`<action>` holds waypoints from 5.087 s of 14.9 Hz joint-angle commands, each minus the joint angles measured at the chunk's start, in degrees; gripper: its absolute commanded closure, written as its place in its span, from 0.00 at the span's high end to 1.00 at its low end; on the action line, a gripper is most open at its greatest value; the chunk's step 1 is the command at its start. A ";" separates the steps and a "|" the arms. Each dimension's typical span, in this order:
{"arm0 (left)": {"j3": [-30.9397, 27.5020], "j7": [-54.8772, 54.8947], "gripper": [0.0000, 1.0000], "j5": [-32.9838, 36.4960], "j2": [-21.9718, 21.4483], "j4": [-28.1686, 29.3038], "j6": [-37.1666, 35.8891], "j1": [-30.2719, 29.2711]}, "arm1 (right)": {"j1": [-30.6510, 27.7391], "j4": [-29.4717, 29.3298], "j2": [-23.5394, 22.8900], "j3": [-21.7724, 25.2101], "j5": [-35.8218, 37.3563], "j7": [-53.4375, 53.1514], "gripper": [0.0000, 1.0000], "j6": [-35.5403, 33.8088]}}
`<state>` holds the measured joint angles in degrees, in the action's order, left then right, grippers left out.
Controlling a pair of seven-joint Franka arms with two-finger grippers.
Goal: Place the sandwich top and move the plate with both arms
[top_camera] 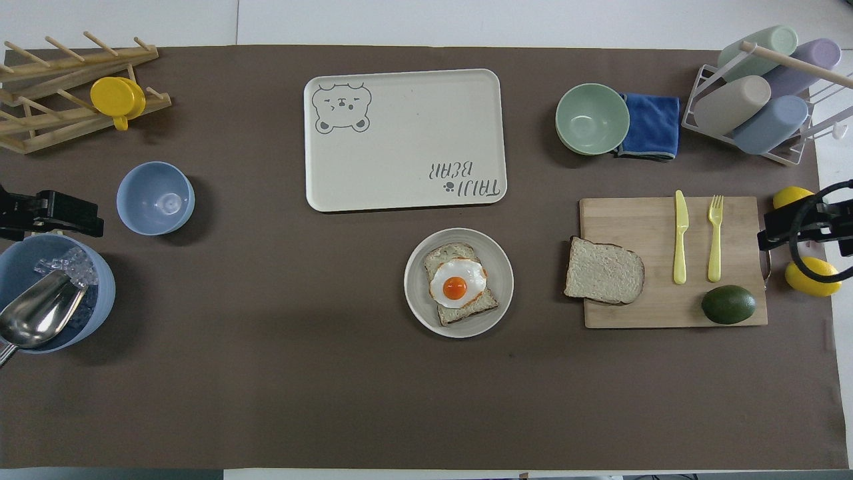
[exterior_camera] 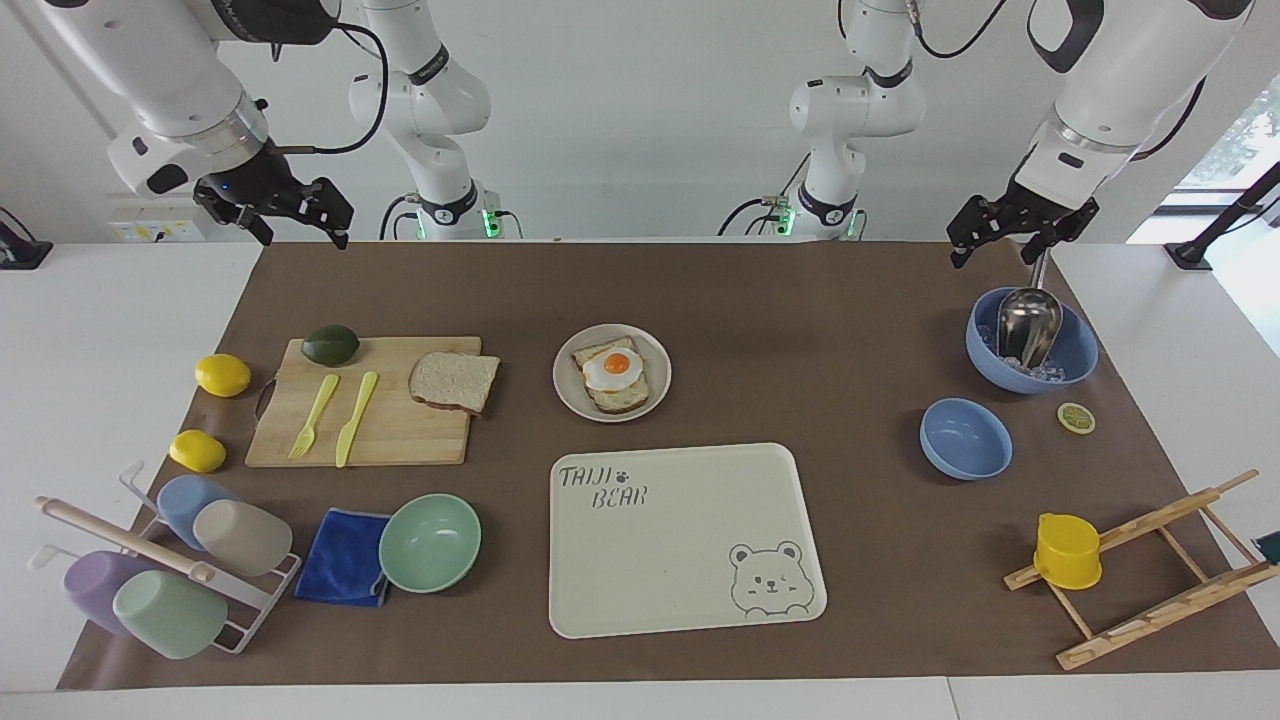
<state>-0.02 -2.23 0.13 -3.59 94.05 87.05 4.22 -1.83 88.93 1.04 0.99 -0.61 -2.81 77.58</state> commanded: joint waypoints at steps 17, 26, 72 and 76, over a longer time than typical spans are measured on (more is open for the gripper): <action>0.20 0.30 1.00 -0.48 -1.33 1.49 0.66 -0.44 | 20.07 3.45 -9.44 -1.08 19.04 -10.51 1.00 8.11; 0.20 0.21 1.00 -0.48 -1.33 1.49 0.66 -0.44 | 25.38 14.76 -19.41 -1.34 19.33 -31.99 1.00 26.55; 0.20 0.21 1.00 -0.48 -1.33 1.49 0.67 -0.35 | 29.76 14.56 -16.94 -1.96 18.98 -31.99 0.00 19.13; 0.29 0.12 1.00 -0.48 -1.33 1.49 0.66 -0.26 | 34.59 -1.43 -22.03 -2.22 16.62 -31.99 0.00 7.62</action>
<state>0.04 -2.23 0.13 -3.59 94.05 87.05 4.21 31.02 97.79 -15.71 -0.90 17.68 -34.23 90.98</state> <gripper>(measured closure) 0.000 0.912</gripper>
